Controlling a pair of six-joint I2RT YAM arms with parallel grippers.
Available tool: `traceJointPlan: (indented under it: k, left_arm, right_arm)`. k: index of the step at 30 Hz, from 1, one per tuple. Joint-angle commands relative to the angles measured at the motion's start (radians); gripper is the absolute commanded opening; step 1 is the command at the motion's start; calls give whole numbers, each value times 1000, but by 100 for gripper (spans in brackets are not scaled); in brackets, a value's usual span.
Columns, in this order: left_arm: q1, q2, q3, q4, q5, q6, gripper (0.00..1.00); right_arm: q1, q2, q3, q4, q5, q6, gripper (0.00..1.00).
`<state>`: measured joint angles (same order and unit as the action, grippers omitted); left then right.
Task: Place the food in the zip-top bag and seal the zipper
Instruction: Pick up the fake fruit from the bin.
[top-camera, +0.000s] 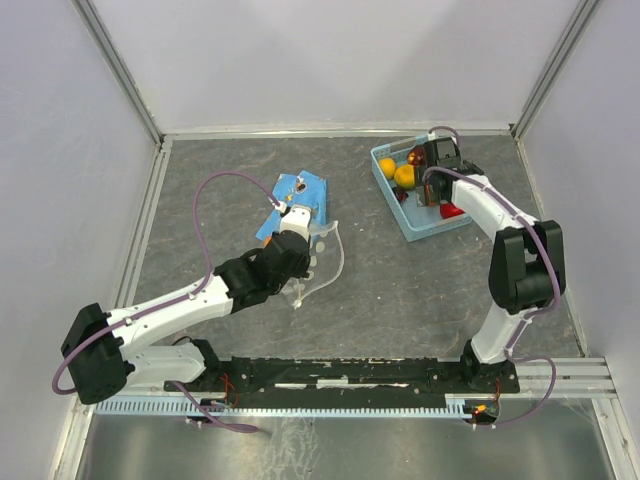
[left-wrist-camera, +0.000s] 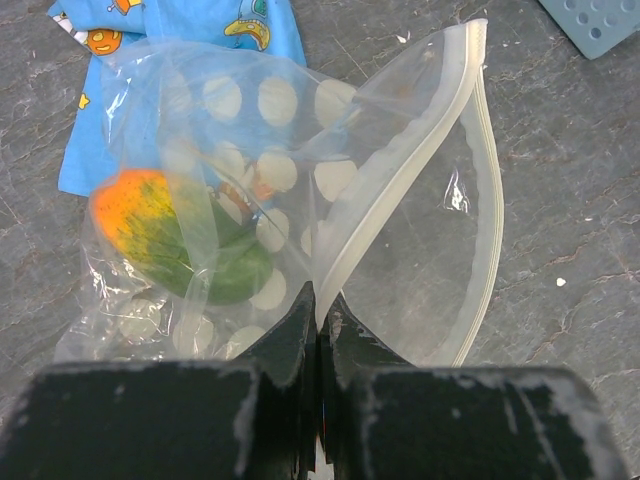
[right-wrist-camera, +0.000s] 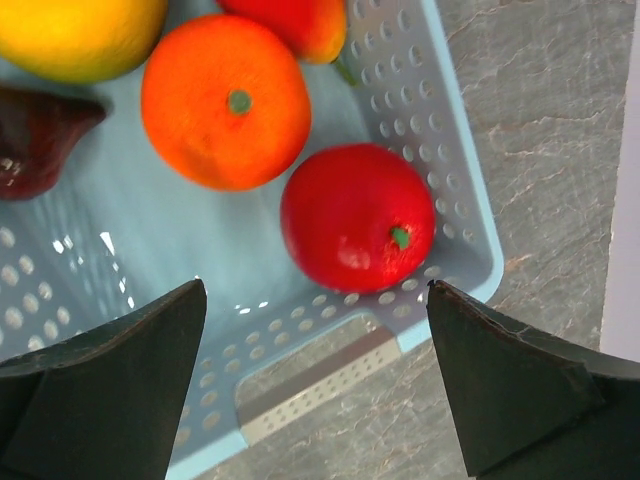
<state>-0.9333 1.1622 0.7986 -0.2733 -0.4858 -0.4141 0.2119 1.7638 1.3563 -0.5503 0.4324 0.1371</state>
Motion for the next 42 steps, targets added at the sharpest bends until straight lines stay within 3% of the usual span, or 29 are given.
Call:
traceJointPlan:
  k: [1, 15, 25, 29, 38, 42]
  left_arm:
    - [1, -17, 1, 55, 11, 29, 3]
    - [2, -14, -1, 62, 22, 28, 3]
    - [2, -15, -1, 65, 26, 26, 3]
    - [1, -13, -2, 66, 31, 26, 3]
    - [1, -10, -1, 73, 44, 24, 3]
    - [0, -6, 0, 73, 48, 24, 3]
  right_arm:
    - [-38, 56, 64, 74, 22, -16, 99]
    - [-95, 229, 105, 83, -62, 15, 99]
    - [-95, 219, 73, 87, -124, 38, 100]
    - [-95, 194, 63, 76, -140, 59, 93]
    - [-95, 113, 30, 70, -187, 87, 67]
    - [-94, 86, 17, 79, -223, 101, 62]
